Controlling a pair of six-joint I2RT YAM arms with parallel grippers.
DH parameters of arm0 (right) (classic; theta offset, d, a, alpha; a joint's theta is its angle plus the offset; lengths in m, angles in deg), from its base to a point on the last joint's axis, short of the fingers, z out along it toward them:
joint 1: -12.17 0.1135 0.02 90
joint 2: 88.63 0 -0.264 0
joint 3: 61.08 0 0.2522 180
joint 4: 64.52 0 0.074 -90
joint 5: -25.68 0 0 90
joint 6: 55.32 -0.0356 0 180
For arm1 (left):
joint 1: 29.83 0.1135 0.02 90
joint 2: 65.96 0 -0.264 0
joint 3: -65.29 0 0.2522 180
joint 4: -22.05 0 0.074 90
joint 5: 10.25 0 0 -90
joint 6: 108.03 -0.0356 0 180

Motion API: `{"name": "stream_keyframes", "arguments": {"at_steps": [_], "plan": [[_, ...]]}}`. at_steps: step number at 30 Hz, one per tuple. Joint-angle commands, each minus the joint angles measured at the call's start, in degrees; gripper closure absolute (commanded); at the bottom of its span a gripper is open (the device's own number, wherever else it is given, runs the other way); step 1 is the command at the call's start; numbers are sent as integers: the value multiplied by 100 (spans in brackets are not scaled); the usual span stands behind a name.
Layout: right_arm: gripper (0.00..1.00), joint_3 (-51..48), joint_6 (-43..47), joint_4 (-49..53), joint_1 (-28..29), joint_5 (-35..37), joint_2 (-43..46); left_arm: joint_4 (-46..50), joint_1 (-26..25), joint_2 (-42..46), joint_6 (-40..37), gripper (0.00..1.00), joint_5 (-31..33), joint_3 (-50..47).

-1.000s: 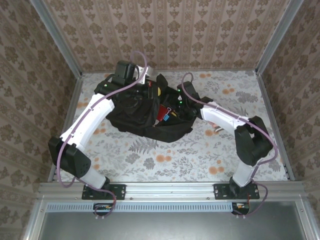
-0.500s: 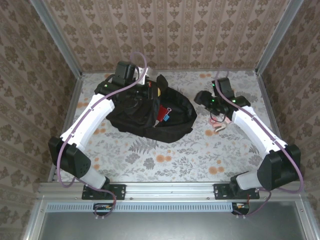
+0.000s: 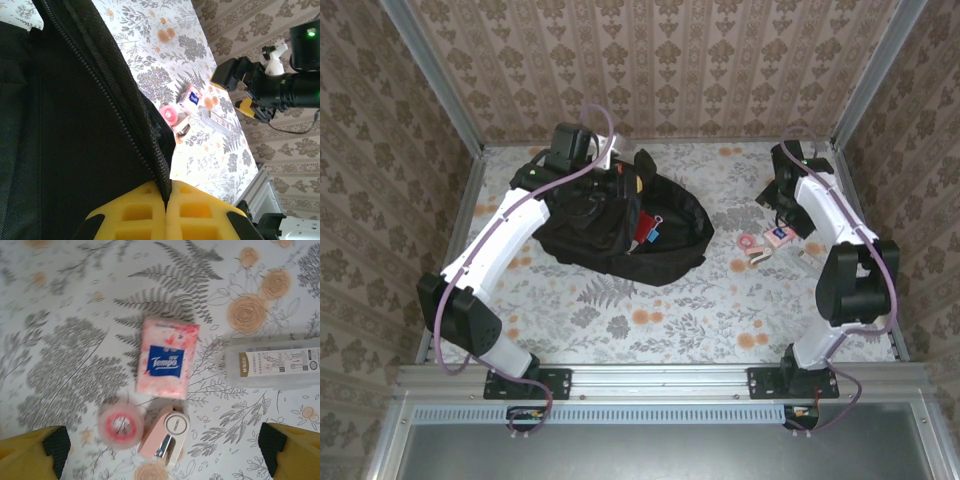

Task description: Pack books, pencil case, and school supplies into a backpack

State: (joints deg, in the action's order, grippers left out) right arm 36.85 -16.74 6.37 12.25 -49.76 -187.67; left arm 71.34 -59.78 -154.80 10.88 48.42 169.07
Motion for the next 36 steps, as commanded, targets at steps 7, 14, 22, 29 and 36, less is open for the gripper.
{"name": "stream_keyframes", "arguments": {"at_steps": [7, 14, 22, 29, 36], "plan": [[0, 229, -1216, 268, -147, -687, -890, -458, 103, 293, 185, 100, -390, -2], [0, 530, -1585, 158, -166, -772, -1453, -596, 235, 295, 334, 100, -514, -66], [0, 680, -1585, 2, -331, -692, -1765, -687, 297, 272, 440, 100, -729, -105], [0, 255, -1502, -736, -506, -1118, -1870, -705, 302, 271, 458, 100, -743, -115], [9, -67, -1283, -1427, -539, -1530, -1932, -712, 298, 260, 467, 100, -752, -121]]}}
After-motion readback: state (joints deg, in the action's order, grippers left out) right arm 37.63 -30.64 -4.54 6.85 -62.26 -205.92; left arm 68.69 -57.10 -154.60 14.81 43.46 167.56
